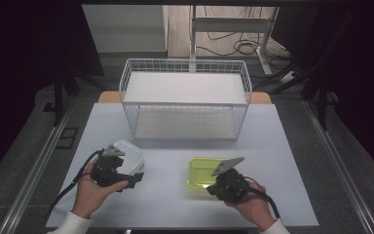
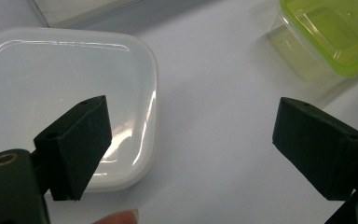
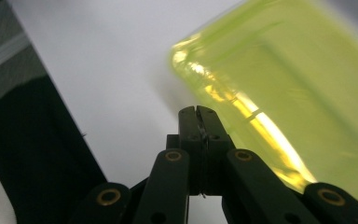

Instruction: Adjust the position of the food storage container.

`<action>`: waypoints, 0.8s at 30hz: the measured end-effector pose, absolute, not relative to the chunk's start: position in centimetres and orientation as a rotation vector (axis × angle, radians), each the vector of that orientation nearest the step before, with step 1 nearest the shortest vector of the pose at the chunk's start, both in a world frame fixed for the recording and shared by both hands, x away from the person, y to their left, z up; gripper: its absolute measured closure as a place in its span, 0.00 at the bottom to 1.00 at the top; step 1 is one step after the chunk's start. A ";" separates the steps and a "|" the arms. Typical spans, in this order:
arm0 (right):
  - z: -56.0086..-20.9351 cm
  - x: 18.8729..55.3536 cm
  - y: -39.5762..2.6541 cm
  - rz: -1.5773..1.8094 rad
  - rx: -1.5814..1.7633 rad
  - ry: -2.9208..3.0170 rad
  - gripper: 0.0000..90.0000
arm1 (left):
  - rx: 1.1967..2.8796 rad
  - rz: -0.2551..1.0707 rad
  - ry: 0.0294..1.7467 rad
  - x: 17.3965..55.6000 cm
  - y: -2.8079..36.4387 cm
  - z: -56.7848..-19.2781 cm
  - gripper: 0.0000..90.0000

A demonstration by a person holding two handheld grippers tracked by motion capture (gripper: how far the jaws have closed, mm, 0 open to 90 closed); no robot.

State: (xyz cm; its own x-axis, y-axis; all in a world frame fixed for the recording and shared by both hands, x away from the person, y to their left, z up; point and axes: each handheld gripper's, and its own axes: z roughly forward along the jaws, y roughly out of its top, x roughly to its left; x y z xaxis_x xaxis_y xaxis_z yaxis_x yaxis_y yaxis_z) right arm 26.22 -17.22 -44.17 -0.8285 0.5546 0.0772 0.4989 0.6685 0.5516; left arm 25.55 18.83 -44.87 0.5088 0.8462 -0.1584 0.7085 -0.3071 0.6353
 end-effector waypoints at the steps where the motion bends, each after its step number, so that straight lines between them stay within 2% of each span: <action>1: -43.8 26.4 -17.9 0.892 0.900 2.758 0.99 | 2.091 0.267 1.267 25.6 18.7 -44.9 0.13; 8: -42.5 28.3 -22.8 0.975 1.081 2.631 0.96 | 2.018 0.271 1.272 25.7 18.8 -44.7 0.14; 9: -42.6 28.5 -24.0 0.996 1.116 2.594 0.76 | 1.988 0.267 1.272 25.7 18.7 -44.6 0.14; 11: -42.7 28.8 -24.8 1.024 1.157 2.535 0.54 | 1.974 0.262 1.253 25.6 18.5 -44.6 0.14; 12: -42.7 28.8 -24.8 1.024 1.157 2.535 0.54 | 1.974 0.262 1.253 25.6 18.5 -44.6 0.14; 15: -42.7 29.5 -25.9 1.082 1.241 2.458 0.34 | 1.961 0.255 1.244 25.0 18.3 -44.5 0.14; 19: -43.0 30.3 -26.8 1.139 1.314 2.427 0.27 | 1.948 0.251 1.237 24.6 18.1 -44.0 0.14; 24: -43.6 30.6 -27.5 1.138 1.344 2.420 0.24 | 1.979 0.236 1.229 24.9 16.9 -43.9 0.14</action>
State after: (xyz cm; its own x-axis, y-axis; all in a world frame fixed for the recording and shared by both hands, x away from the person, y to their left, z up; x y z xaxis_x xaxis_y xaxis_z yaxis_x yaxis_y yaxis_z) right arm 30.57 -27.49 -43.60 -0.5880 0.7783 0.2202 0.6659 0.3113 0.6780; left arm 24.91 16.87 -43.95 0.5156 0.8249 -0.2318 0.6800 -0.2294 0.6964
